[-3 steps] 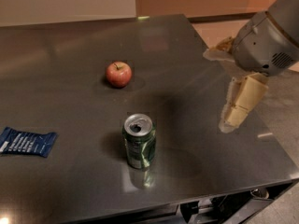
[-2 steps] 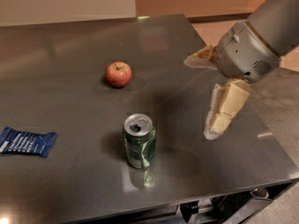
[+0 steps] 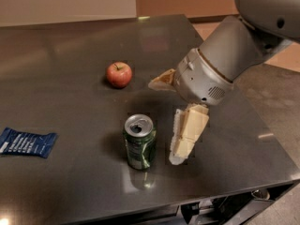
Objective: Pick green can
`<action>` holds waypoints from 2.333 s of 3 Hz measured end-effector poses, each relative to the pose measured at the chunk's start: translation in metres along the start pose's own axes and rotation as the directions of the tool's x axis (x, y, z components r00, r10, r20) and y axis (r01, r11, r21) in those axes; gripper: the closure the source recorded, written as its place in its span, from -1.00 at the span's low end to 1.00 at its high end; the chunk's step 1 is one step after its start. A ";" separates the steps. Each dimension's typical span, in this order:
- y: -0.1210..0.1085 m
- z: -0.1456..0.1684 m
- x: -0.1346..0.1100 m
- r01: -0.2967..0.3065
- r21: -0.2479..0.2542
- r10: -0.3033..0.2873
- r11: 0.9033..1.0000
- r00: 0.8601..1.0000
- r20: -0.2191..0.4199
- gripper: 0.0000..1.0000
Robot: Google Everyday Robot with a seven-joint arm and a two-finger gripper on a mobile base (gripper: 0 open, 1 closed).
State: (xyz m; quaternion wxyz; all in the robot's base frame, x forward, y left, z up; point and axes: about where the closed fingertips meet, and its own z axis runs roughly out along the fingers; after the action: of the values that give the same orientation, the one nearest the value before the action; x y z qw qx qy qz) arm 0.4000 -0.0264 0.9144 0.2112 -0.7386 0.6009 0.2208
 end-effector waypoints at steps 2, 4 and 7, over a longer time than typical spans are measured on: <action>0.013 0.036 -0.019 -0.076 0.009 0.076 0.997 0.997 0.003 -1.00; 0.009 0.041 -0.026 -0.110 0.052 0.110 0.993 0.994 0.011 -0.19; -0.012 -0.008 -0.024 -0.092 0.027 0.092 0.995 0.995 -0.023 1.00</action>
Offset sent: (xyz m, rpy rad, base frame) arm -0.0239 0.0447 -0.0293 0.0039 0.0636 -0.1232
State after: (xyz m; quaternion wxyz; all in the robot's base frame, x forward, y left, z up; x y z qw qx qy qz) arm 0.4082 -0.0091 0.9354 0.2030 -0.7100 0.6397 0.2134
